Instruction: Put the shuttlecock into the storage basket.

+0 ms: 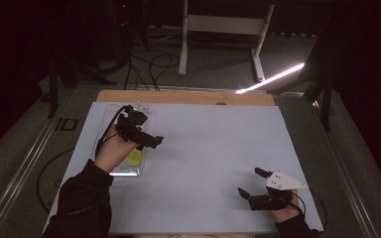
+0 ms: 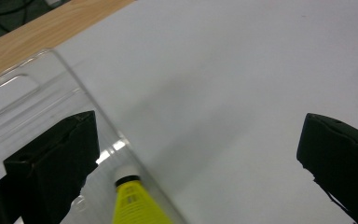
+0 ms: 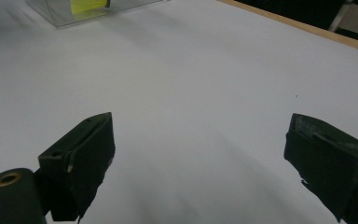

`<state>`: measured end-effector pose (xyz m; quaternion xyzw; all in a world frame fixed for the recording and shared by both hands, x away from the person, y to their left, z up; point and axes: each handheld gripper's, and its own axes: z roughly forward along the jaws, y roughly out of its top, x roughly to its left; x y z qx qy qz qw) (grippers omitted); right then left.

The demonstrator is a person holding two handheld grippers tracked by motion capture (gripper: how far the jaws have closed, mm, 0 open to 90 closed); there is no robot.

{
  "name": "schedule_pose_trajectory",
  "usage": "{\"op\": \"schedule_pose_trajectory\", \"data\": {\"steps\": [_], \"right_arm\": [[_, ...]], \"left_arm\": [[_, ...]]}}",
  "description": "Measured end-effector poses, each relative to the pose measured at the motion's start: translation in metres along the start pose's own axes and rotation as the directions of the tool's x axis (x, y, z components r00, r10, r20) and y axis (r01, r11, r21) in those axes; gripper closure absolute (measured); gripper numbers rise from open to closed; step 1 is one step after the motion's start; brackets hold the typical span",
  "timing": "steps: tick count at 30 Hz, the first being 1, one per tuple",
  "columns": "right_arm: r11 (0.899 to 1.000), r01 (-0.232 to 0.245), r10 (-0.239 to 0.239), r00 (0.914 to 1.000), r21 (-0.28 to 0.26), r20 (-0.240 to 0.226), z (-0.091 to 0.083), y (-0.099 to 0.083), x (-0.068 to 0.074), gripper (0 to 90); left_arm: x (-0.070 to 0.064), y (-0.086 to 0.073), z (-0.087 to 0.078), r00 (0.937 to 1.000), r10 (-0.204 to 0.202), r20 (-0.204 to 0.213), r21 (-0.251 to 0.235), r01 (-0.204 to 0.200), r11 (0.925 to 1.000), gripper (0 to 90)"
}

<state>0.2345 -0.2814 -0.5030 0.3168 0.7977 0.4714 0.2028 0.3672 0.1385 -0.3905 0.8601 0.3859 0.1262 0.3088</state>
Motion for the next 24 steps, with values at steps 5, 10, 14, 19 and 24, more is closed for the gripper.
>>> {"op": "schedule_pose_trajectory", "data": {"steps": [5, 10, 14, 19, 24], "right_arm": [[1.000, 0.001, -0.001, 1.0000, -0.001, 0.000, 0.000, 0.000, 0.000, 8.6], [1.000, -0.003, 0.003, 1.0000, 0.000, 0.000, 0.000, 0.000, 0.000, 8.6], [1.000, -0.001, 0.001, 1.0000, 0.000, 0.000, 0.000, 0.000, 0.000, 8.6], [1.000, -0.001, 0.001, 1.0000, -0.001, 0.001, -0.001, 0.000, 0.000, 8.6], [1.000, 0.001, -0.001, 1.0000, -0.002, 0.000, -0.001, 0.000, 0.000, 8.6]], "left_arm": [[-0.010, 0.006, -0.001, 0.9973, 0.043, 0.060, -0.018, -0.042, 0.9989, 0.0], [-0.021, 0.011, 0.001, 0.9909, 0.085, 0.105, -0.045, -0.080, 0.9958, 0.0], [-0.030, 0.013, 0.003, 0.9840, 0.123, 0.129, -0.075, -0.114, 0.9907, 0.0], [-0.038, 0.014, 0.004, 0.9723, 0.144, 0.184, -0.108, -0.126, 0.9862, 0.0], [-0.048, 0.011, 0.008, 0.9518, 0.177, 0.251, -0.122, -0.150, 0.9812, 0.0]]}}
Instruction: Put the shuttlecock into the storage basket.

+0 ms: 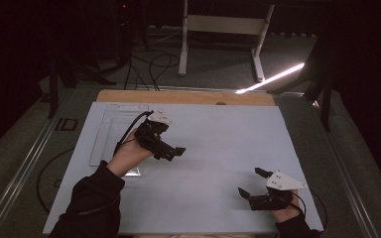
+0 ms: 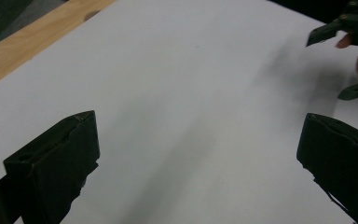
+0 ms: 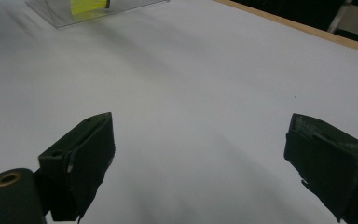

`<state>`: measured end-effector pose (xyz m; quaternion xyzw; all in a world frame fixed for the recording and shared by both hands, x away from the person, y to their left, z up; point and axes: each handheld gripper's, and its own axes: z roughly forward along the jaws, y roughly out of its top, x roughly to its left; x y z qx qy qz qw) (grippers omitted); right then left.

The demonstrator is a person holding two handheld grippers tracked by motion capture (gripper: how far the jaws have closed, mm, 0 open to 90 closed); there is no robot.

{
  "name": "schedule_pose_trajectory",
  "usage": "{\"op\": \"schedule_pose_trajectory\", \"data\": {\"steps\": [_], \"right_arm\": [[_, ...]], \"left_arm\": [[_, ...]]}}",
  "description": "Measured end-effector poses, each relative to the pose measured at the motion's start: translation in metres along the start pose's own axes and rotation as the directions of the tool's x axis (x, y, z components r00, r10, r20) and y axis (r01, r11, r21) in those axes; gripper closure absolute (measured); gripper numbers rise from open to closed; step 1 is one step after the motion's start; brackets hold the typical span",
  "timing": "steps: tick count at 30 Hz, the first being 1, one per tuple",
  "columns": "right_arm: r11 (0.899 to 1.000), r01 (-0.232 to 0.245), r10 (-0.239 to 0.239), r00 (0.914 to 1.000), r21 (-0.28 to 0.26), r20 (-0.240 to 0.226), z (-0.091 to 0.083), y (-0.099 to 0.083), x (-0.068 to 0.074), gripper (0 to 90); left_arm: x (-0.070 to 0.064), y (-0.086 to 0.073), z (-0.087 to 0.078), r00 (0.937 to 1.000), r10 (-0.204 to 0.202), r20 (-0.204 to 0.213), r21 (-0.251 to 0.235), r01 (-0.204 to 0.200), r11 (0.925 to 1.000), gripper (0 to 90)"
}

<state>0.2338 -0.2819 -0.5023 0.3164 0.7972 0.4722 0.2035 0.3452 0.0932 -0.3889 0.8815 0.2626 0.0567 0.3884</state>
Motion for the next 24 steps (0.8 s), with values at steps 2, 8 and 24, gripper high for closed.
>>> {"op": "schedule_pose_trajectory", "data": {"steps": [2, 8, 24], "right_arm": [[1.000, 0.001, -0.001, 1.0000, 0.000, 0.000, 0.000, 0.000, 0.000, 8.6], [1.000, 0.004, -0.004, 1.0000, -0.001, 0.000, 0.000, 0.000, 0.000, 8.6], [1.000, 0.006, -0.006, 1.0000, -0.001, -0.001, 0.000, 0.000, 0.001, 8.6]], "left_arm": [[-0.004, -0.001, 0.003, 0.9998, 0.017, 0.009, 0.005, -0.017, 0.9998, 0.0], [-0.015, -0.006, 0.012, 0.9981, 0.050, 0.036, 0.002, -0.050, 0.9988, 0.0], [-0.030, -0.037, 0.028, 0.9884, 0.063, 0.138, -0.023, -0.060, 0.9979, 0.0]]}}
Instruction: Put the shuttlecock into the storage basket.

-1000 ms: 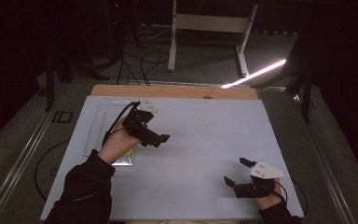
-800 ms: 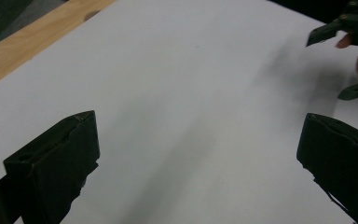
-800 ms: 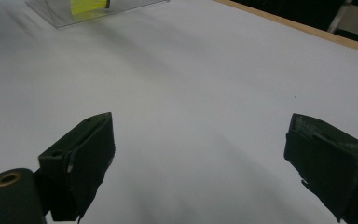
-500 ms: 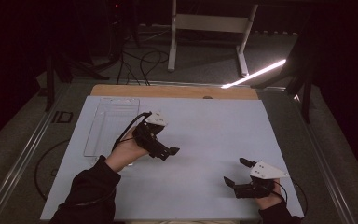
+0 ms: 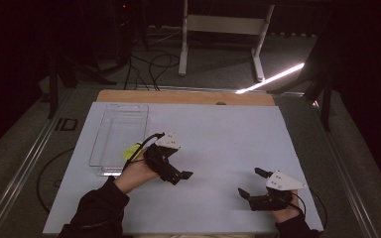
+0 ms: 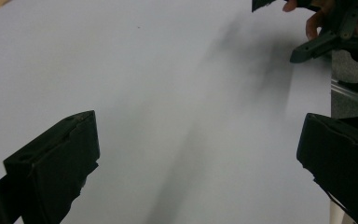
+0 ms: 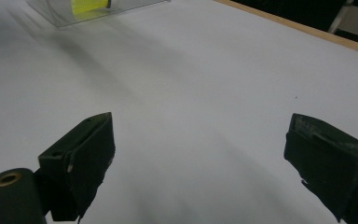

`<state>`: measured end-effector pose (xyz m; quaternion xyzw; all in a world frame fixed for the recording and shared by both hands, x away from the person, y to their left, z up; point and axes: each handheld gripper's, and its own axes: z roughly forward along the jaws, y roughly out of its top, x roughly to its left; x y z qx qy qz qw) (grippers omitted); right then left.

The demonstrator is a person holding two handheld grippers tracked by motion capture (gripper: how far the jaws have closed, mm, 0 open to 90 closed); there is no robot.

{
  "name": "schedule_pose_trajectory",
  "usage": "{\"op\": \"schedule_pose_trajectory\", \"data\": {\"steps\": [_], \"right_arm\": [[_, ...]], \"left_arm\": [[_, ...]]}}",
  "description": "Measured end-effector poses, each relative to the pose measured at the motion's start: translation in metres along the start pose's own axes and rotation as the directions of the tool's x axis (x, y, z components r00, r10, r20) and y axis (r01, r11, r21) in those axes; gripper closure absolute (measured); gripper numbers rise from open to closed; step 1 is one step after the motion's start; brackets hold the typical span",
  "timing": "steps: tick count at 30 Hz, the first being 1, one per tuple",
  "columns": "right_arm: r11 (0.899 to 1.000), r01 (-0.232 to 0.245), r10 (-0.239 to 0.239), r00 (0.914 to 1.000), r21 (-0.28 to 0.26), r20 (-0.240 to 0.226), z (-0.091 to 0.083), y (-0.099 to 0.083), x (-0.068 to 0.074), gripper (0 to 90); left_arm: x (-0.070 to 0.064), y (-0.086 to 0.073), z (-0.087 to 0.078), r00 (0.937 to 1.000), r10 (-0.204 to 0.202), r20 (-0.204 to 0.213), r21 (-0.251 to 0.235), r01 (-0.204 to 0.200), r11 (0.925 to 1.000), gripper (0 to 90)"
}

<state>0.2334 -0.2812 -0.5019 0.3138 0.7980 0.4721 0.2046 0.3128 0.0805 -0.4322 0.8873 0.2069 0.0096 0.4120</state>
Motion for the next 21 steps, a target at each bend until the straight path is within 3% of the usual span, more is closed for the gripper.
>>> {"op": "schedule_pose_trajectory", "data": {"steps": [21], "right_arm": [[1.000, -0.002, 0.002, 1.0000, 0.002, -0.002, 0.000, 0.000, 0.001, 8.6]], "left_arm": [[-0.011, -0.051, 0.002, 0.9977, -0.010, 0.067, -0.010, 0.010, 0.9999, 0.0]]}}
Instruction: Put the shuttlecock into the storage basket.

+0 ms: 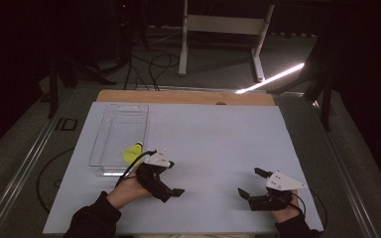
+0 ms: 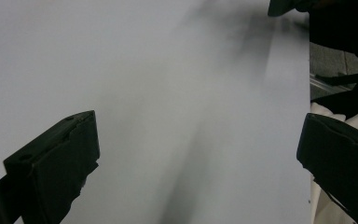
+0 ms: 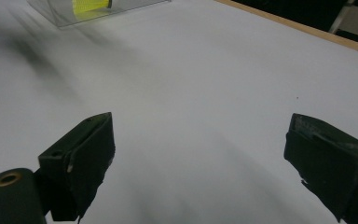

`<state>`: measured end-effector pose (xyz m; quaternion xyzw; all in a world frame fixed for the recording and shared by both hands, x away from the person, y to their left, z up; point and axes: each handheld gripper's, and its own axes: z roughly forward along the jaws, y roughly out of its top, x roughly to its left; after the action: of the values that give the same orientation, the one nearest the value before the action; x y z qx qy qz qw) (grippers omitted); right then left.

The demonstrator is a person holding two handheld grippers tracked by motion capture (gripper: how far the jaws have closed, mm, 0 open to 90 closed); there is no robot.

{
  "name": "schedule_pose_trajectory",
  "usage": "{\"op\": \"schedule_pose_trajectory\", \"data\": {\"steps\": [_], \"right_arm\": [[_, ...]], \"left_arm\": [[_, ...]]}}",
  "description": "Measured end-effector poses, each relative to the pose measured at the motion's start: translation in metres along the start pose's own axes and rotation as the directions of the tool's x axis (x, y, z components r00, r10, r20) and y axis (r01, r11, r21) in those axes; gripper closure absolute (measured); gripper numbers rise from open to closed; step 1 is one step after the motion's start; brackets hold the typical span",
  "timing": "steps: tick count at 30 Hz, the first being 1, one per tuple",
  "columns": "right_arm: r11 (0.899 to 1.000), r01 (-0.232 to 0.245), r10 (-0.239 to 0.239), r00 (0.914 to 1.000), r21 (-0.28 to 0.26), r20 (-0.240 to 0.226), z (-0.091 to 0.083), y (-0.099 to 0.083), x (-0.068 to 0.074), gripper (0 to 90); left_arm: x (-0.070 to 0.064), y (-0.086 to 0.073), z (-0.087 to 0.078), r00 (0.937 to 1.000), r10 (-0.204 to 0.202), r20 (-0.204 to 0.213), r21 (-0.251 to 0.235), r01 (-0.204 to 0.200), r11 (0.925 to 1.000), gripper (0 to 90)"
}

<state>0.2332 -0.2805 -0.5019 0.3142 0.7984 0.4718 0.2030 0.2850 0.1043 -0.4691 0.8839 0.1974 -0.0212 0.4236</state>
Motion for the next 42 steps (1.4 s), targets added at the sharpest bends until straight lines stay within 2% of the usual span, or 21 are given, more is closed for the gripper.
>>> {"op": "schedule_pose_trajectory", "data": {"steps": [13, 20, 26, 28, 40, 42], "right_arm": [[1.000, 0.002, -0.002, 1.0000, 0.003, -0.007, 0.001, 0.000, 0.000, 8.7], [1.000, 0.001, -0.001, 1.0000, 0.005, -0.007, 0.001, 0.000, 0.000, 8.7], [1.000, 0.002, -0.001, 1.0000, 0.004, -0.008, 0.001, 0.000, 0.000, 8.6], [1.000, 0.003, -0.003, 1.0000, 0.005, -0.009, 0.001, 0.000, 0.000, 8.6], [1.000, -0.002, 0.002, 0.9999, 0.006, -0.013, 0.001, -0.001, 0.000, 8.6], [1.000, -0.005, 0.005, 0.9999, 0.005, -0.012, 0.001, -0.001, 0.000, 8.6]], "left_arm": [[-0.004, -0.031, -0.015, 0.9996, -0.021, 0.017, -0.043, 0.022, 0.9988, 0.0], [-0.005, -0.047, -0.023, 0.9995, -0.030, 0.010, -0.065, 0.030, 0.9974, 0.1], [-0.005, -0.063, -0.035, 0.9982, -0.060, -0.001, -0.122, 0.060, 0.9908, 0.0], [-0.003, -0.069, -0.039, 0.9979, -0.065, -0.001, -0.127, 0.065, 0.9898, 0.1], [0.006, -0.091, -0.042, 0.9922, -0.104, -0.067, -0.166, 0.092, 0.9818, 0.1], [0.006, -0.092, -0.041, 0.9921, -0.099, -0.077, -0.169, 0.085, 0.9820, 0.1]]}}
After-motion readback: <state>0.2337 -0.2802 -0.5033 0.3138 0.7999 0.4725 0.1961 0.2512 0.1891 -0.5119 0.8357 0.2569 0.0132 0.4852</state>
